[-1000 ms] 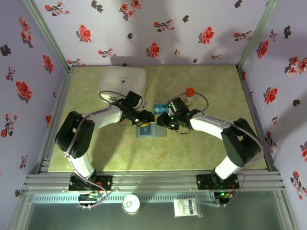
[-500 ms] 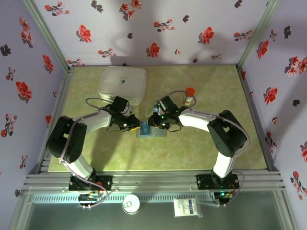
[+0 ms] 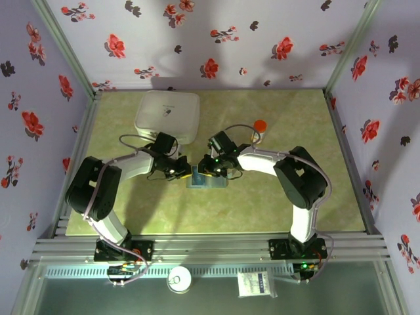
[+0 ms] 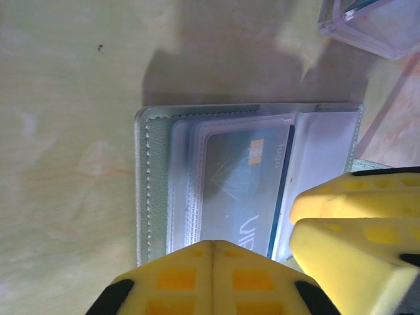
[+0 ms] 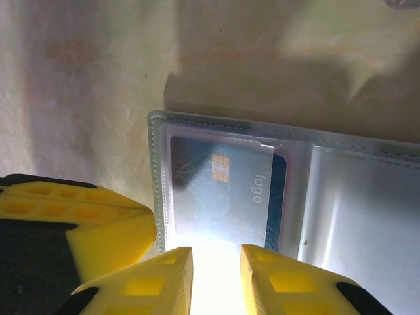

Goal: Take the credit cards out of the card holder

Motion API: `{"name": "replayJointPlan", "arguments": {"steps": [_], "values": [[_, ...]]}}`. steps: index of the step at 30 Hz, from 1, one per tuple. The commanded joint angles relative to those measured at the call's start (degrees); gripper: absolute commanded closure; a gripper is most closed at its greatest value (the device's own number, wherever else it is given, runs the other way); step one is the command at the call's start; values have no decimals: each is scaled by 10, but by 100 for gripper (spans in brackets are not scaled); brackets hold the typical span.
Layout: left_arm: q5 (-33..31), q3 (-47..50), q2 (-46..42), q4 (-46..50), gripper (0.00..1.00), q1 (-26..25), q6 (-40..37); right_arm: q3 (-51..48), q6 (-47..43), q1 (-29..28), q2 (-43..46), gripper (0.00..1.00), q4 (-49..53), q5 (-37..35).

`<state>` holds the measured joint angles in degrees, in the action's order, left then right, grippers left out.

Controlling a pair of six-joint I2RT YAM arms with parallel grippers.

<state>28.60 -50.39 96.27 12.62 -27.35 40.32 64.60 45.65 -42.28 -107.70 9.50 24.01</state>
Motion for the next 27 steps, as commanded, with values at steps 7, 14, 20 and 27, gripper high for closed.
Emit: {"name": "replayJointPlan", "arguments": {"steps": [7, 14, 20, 27], "values": [[30, 0, 17, -18, 100, 5, -1, 21, 0, -5, -13, 71, 27, -9], [25, -5, 38, -2, 100, 5, -14, 26, -3, -5, -22, 71, 35, -14], [16, -7, 36, 8, 100, 6, -16, 28, -11, -4, -27, 71, 51, -25], [14, -5, 20, 12, 100, 8, -13, 27, -19, -5, -26, 71, 63, -36]]}}
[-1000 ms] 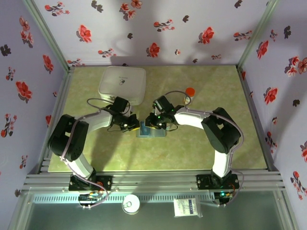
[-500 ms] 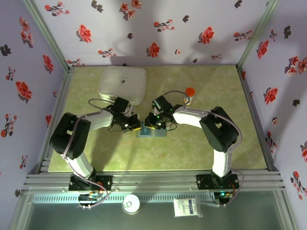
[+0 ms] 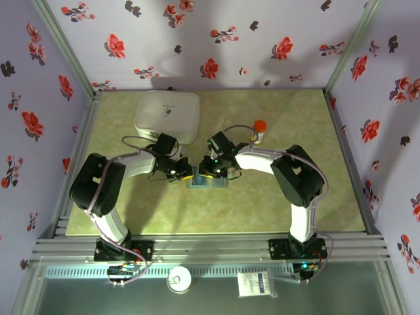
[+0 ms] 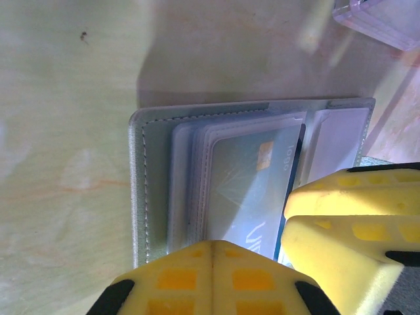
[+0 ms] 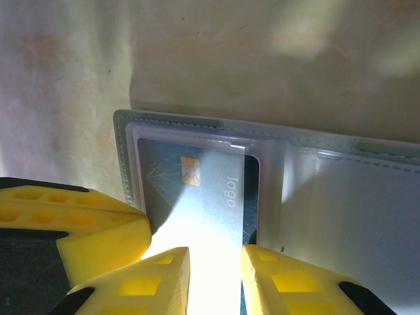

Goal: Take the credit cards out of the card holder

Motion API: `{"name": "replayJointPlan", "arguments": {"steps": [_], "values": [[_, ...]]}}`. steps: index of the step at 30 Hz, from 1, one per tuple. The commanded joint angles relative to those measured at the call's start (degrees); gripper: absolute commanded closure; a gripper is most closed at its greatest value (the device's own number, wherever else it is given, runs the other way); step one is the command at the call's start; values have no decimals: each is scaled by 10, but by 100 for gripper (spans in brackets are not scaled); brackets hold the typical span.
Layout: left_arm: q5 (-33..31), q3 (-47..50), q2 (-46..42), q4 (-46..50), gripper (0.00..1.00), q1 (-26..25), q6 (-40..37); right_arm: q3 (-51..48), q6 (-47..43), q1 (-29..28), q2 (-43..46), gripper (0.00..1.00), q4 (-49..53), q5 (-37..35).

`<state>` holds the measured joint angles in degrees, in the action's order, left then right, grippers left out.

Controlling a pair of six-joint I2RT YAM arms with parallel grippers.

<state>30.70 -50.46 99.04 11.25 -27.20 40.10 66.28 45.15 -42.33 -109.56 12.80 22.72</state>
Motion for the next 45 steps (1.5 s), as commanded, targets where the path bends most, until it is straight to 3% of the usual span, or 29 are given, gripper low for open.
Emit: {"name": "replayJointPlan", "arguments": {"steps": [1, 16, 29, 45], "values": [[-8, -5, -10, 26, 100, 7, -11, 11, -18, -4, -7, 72, 34, -28], [-11, -3, -23, 29, 92, 8, -12, -4, -13, -4, 29, 71, 18, -31], [-12, -4, -1, 29, 98, 8, -15, -26, 18, 3, 9, 71, -46, 15], [-22, -7, -7, 45, 100, 9, -20, -33, -7, 7, 21, 72, -4, -31]]}}
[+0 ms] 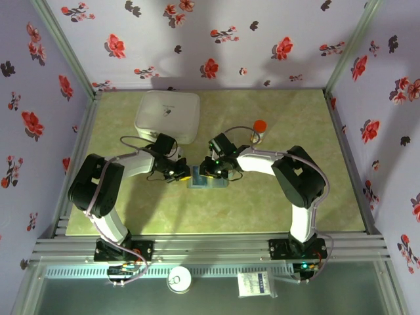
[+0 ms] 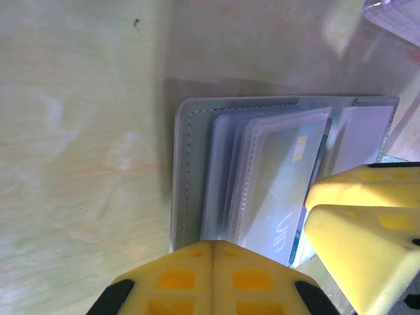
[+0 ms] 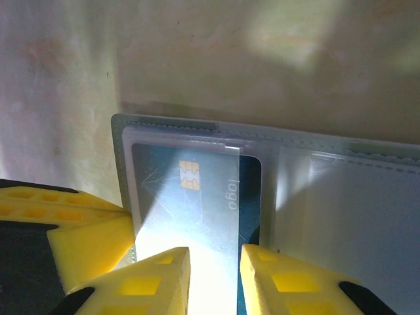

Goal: Take the credit cards out of the card holder

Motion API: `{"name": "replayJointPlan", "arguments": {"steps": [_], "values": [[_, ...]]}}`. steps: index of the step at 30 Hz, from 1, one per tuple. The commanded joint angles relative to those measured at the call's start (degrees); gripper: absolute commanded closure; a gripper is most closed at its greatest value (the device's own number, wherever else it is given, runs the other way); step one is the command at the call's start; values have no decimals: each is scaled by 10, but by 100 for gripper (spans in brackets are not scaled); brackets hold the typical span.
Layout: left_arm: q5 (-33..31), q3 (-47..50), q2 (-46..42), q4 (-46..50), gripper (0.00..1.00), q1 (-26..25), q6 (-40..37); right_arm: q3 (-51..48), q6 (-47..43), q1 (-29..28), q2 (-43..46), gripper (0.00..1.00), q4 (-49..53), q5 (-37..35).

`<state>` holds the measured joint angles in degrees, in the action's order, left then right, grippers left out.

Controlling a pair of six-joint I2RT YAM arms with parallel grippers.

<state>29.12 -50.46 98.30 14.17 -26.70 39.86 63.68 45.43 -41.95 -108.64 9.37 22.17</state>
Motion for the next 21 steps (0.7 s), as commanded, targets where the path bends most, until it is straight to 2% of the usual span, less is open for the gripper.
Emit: {"name": "replayJointPlan", "arguments": {"steps": [1, 13, 21], "values": [[-7, -7, -1, 15, 100, 4, -17, -5, -10, 3, 13, 72, 32, -23], [-12, -28, -19, 51, 100, 6, -32, -10, -18, 5, 44, 71, 47, -34], [-2, -36, -21, 47, 100, 0, -24, -33, -3, 11, 54, 71, 11, -19]]}}
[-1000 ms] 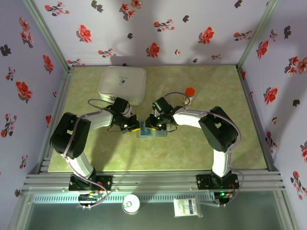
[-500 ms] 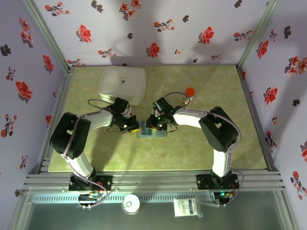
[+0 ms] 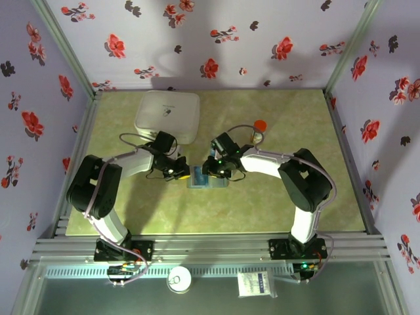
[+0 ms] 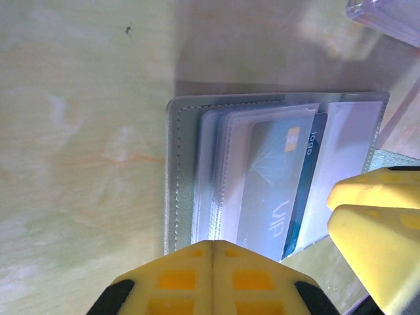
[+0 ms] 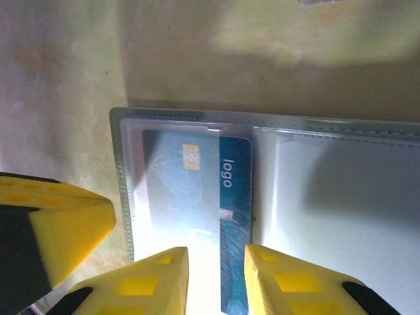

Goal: Take the credit cards out of the card holder

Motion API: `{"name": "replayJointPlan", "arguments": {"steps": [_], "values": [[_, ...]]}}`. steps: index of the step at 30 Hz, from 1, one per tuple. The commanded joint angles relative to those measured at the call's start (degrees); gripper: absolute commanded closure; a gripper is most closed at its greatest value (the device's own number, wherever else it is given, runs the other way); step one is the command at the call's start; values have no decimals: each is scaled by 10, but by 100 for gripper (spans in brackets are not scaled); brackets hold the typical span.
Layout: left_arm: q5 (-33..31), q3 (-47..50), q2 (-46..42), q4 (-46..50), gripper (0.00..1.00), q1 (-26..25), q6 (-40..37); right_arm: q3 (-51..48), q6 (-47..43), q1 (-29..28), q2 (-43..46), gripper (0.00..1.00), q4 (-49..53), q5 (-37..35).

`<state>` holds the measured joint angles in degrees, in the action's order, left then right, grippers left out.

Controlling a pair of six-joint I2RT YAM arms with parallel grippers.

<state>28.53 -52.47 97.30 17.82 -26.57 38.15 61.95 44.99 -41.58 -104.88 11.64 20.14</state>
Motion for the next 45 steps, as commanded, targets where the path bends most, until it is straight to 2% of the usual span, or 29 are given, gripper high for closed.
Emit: {"name": "replayJointPlan", "arguments": {"steps": [1, 10, 22, 30, 38, 45], "values": [[4, -18, -8, 10, 100, -4, -7, -19, 8, 10, 16, 70, -23, 11], [6, -19, 28, -12, 100, -19, 0, -33, 24, 15, 8, 70, -67, 47], [-18, -24, 38, 10, 100, -20, -18, -31, 42, 15, -28, 72, -109, 84], [-22, -28, 33, 21, 100, -19, -21, -17, 11, 16, -24, 73, -25, 27], [-17, -41, 2, 16, 100, -20, -5, -34, 22, 16, 23, 71, -64, 45], [-12, -60, 28, 27, 100, -36, -12, -49, 23, 29, 27, 71, -52, 31]]}}
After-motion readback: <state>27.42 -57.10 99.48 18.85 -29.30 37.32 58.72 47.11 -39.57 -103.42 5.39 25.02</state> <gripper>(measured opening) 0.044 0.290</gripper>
